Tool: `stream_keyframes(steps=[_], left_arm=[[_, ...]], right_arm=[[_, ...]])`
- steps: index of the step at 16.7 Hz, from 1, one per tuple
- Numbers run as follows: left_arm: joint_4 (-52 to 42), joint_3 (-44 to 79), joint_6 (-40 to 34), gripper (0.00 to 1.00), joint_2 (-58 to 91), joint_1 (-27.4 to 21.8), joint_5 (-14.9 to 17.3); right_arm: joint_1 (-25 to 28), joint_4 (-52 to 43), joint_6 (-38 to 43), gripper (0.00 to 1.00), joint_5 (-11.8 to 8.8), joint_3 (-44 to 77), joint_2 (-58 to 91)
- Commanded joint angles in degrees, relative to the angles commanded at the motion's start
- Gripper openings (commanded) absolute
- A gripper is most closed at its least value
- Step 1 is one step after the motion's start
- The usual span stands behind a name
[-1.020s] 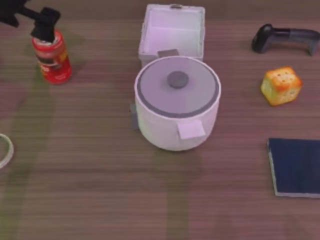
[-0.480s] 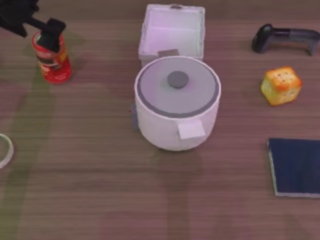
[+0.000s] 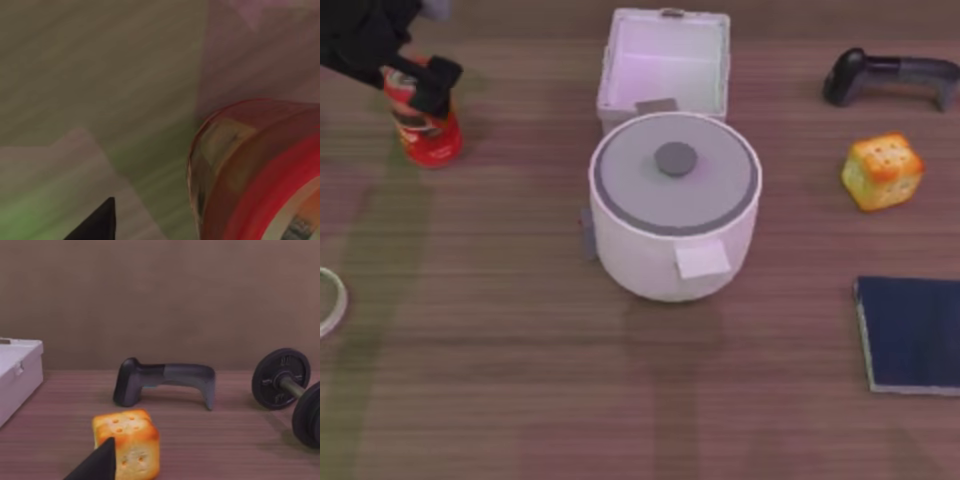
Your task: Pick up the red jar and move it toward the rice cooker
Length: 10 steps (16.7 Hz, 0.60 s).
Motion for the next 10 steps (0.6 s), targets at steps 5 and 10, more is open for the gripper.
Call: stream_keyframes(steps=[5,10], left_arm=[[1.79,-1.4,-0.14,1.0,0.53,-0.15,-0.03],[1.79,-1.4,-0.14,0.62,0.53,-0.15,-0.03]], right_arm=[[0.0,0.0,0.0,1.0,0.0,0.0,0.0],[0.0,0.0,0.0,1.0,0.0,0.0,0.0]])
